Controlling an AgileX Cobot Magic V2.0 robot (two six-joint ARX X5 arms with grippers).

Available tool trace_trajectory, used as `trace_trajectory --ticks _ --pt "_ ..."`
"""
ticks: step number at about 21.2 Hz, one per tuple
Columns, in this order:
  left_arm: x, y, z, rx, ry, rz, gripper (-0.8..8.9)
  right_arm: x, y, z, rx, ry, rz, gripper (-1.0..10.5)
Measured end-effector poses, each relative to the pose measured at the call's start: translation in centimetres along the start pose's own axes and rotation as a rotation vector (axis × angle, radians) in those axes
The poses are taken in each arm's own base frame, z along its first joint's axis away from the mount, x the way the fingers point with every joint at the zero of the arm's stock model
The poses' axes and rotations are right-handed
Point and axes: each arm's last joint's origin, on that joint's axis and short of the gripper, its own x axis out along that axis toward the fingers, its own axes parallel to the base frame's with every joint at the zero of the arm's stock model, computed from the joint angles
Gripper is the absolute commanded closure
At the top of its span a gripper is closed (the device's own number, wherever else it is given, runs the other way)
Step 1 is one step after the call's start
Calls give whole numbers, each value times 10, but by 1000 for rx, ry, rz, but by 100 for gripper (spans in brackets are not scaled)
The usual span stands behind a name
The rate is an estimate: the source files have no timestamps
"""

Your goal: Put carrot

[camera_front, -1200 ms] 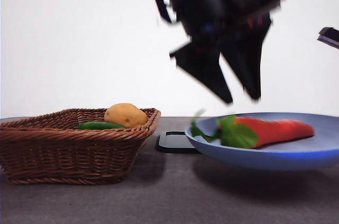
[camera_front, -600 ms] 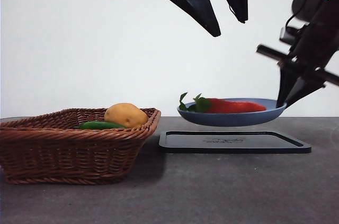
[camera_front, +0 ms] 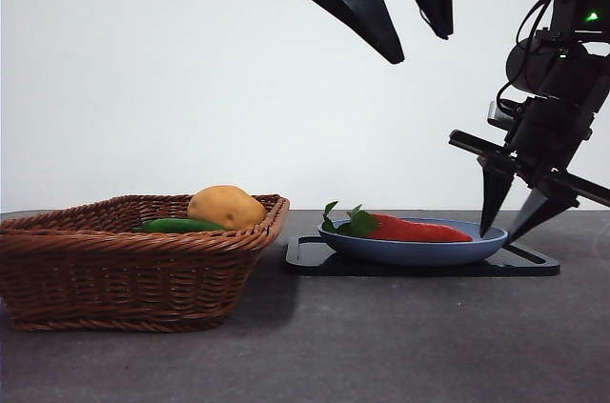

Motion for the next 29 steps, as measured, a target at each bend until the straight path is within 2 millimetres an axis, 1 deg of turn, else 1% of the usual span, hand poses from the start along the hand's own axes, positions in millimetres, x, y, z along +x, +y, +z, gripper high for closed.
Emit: trace_trajectory --ticks 3,4,5,6,8,10,11,12,13,14,15,17,19,21,22,24,25,27,29 --pt "0 0 6 9 -58 3 567 -3 -2 1 -9 -5 -3 713" --pt "0 0 9 15 -94 6 568 -9 0 0 -17 -12 -3 713" --pt "-1 0 14 23 -141 7 568 -20 2 0 -24 -27 -2 714" --pt "-2 1 19 32 -197 11 568 -35 6 -1 -34 -49 3 715" --pt "-5 1 31 53 -327 17 570 -72 18 -5 -68 -112 15 715" --pt "-12 1 46 74 -495 50 577 -106 26 -14 -97 -164 -18 734" --pt "-16 2 53 74 -570 89 615 -119 28 -19 -109 -180 -59 768" --pt "-19 3 57 65 -628 141 690 -132 28 -26 -115 -189 -117 809" --pt "-20 5 58 52 -641 179 765 -142 29 -32 -121 -196 -162 850" --pt "-20 9 58 40 -634 205 807 -153 30 -38 -129 -207 -204 899" --pt "-20 16 56 27 -614 219 807 -165 31 -44 -140 -226 -244 947" --pt "-21 33 51 -5 -571 249 807 -186 34 -54 -159 -282 -291 943" --pt "-22 52 44 -48 -514 298 807 -206 37 -67 -176 -362 -283 943" --pt "-28 73 32 -105 -441 378 807 -219 40 -88 -205 -453 -257 943" --pt "-36 81 26 -120 -421 401 807 -222 41 -99 -223 -497 -240 943" --pt "-63 92 14 -140 -434 441 807 -226 43 -122 -262 -586 -198 943" --pt "-85 93 7 -140 -465 461 807 -226 43 -135 -283 -630 -173 943" --pt "-123 87 -8 -135 -524 494 807 -222 40 -158 -320 -700 -128 943" --pt "-154 82 -25 -125 -570 518 807 -217 37 -180 -349 -748 -84 943"
